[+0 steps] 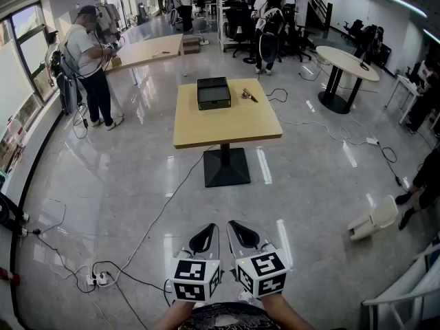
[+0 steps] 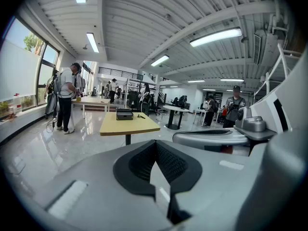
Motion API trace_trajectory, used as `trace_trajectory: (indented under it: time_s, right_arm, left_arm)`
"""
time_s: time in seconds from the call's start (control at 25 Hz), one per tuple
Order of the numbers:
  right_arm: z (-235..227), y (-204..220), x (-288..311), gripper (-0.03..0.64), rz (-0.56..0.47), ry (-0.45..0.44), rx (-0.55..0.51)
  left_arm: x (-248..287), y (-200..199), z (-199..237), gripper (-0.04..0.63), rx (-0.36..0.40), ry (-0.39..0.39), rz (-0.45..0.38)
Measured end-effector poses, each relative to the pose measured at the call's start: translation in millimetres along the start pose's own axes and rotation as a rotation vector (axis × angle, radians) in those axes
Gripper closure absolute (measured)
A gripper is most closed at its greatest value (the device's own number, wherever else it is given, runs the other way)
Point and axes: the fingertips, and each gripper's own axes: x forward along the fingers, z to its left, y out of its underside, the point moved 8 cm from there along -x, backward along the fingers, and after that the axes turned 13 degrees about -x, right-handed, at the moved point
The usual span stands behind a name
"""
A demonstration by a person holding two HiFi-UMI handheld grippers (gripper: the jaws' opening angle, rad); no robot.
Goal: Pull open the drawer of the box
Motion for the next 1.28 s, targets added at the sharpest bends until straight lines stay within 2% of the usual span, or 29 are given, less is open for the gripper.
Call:
trace_trajectory:
  time_s: [0.16,0.32,0.4,0.68,0.84,1.0,1.16,1.28]
  right_arm:
    - [24.5,-5.3,10.7,0.612,0.0,-0.004,0.006]
    - [55.7,44.5,-6.4,0.612,-0.002,-0.004,0.005]
    - [48.2,61.8,-24.2,0.612,-0.002,-0.002,0.005]
    - [-80.7,61.8,-64.7,0.611,-0.001,-0.009,0.018]
    - [-152.6,84.9,-94.3,0.611,0.002,-0.029,0.018]
    - [-205.6,110.2,-100.4,0.611,0.012,-0.047,0.019]
    - [-275.4,86.8,-86.3,0.611,0.015,-0.056,0.001]
    - [-308.2,71.5,-53.5,0.612,0.034,-0.081,0.01]
  left_arm:
    - [-15.5,-3.7,20.0,0.584,0.005,0.001,0.004]
    - [-36.9,52.8,24.7,0.583,0.014,0.006,0.008]
    - [-35.4,71.0,6.4,0.583,0.017,0.006,0.011]
    - [44.3,58.4,-96.3,0.583,0.0,-0.025,0.013]
    - [92.0,76.5,-157.6,0.584,-0.015,-0.043,0.016]
    - [135.6,93.6,-193.1,0.583,-0.014,-0.055,0.02]
    - [198.1,57.8,-224.5,0.583,-0.024,-0.058,0.028]
    - [240.6,28.5,-219.8,0.583,-0.027,-0.05,0.03]
